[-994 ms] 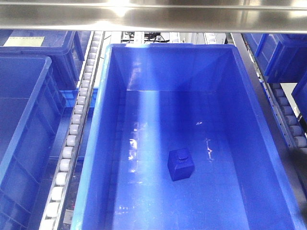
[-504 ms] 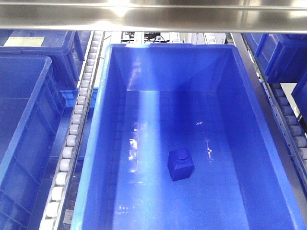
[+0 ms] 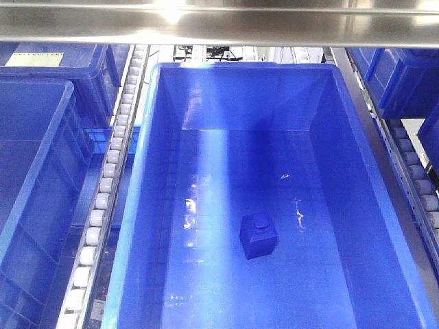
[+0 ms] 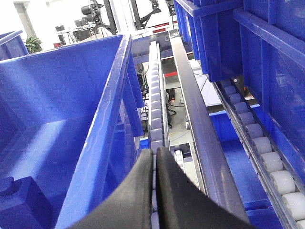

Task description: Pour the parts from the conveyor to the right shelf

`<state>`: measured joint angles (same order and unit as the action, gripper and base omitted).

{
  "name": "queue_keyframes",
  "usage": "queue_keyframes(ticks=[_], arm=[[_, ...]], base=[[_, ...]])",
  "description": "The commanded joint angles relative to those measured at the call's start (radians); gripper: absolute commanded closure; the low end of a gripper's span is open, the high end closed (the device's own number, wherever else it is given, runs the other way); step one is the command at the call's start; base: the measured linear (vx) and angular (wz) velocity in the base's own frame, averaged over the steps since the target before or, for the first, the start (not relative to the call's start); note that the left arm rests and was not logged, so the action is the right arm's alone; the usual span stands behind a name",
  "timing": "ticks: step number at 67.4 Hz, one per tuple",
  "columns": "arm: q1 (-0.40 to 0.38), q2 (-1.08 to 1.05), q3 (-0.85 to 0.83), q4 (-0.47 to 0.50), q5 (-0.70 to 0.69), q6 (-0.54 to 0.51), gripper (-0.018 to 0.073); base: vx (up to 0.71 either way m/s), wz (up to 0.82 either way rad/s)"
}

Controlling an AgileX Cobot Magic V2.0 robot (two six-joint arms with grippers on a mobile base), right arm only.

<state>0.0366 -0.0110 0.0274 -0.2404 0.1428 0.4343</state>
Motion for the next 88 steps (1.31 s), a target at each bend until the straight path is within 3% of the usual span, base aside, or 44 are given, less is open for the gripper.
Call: queue_keyframes(ticks=[1, 24, 30, 44, 50, 88], arm=[[-0.006, -0.018, -0.001, -0.016, -0.073, -0.006, 0.0562], [-0.006, -0.018, 0.001, 0.039, 0.014, -0.024, 0.0562], [-0.006, -0.018, 0.001, 0.098, 0.004, -0.109, 0.0562], [-0.006, -0.018, 0.001, 0.24, -0.056, -0.414, 0.0562], [-0.006, -0.018, 0.001, 0.251, -0.096, -0.486, 0.0562], [-0.006, -0.018, 0.0, 0.25, -0.117, -0.476, 0.0562]], base=[[0.0, 0.0], [0.0, 0.0], [0.0, 0.0], [0.0, 0.0], [0.0, 0.0], [0.0, 0.0]])
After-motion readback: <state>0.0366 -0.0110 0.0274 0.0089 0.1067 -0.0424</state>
